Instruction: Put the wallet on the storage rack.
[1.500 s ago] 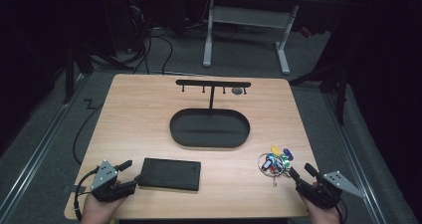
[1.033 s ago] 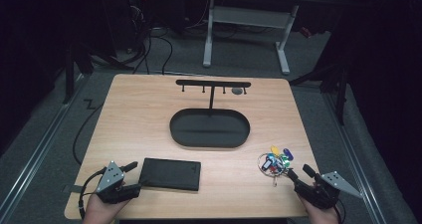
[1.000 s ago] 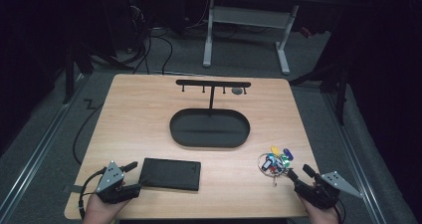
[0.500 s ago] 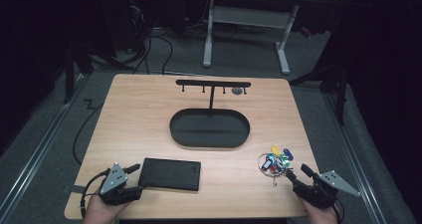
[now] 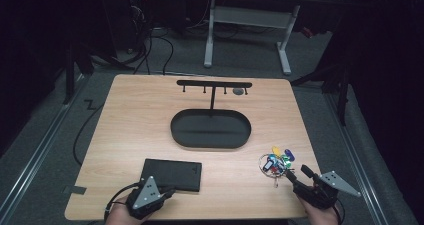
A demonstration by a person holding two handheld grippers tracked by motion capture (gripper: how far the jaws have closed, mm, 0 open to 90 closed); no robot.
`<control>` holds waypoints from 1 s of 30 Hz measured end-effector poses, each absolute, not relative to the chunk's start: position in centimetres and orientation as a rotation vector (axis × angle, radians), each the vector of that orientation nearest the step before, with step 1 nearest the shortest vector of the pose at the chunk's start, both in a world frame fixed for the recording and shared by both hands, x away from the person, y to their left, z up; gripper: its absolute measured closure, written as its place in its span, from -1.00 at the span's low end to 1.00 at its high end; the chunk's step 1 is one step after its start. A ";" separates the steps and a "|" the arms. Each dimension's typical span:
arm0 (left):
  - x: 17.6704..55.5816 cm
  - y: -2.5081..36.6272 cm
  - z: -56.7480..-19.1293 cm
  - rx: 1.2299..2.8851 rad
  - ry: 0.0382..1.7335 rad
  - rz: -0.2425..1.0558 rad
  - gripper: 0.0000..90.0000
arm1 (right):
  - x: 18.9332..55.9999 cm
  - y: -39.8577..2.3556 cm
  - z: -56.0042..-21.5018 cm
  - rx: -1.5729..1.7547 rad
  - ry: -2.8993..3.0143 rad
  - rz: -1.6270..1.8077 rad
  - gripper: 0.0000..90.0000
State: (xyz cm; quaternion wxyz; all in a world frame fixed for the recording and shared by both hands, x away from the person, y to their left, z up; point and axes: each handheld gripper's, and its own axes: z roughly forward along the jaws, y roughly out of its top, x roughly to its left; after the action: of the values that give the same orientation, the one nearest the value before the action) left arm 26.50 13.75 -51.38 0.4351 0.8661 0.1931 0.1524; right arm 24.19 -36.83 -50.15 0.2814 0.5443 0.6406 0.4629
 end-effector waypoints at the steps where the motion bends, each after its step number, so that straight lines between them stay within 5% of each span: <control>1: 26.3 12.5 -51.8 2.200 0.452 0.361 0.86 | 24.2 -36.9 -50.2 1.460 1.719 1.242 -0.22; 12: 27.3 8.9 -52.9 2.306 0.415 0.385 1.00 | 24.4 -36.9 -50.4 1.464 1.725 1.242 -0.22; 30: 29.9 6.2 -52.2 2.261 0.527 0.411 0.94 | 24.4 -36.8 -50.5 1.463 1.741 1.239 -0.22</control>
State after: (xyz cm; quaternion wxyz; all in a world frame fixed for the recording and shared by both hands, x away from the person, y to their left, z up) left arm 29.88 6.23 -52.17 0.3819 0.8863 0.2065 0.1611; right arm 24.44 -36.80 -50.55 0.2724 0.5437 0.6468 0.4603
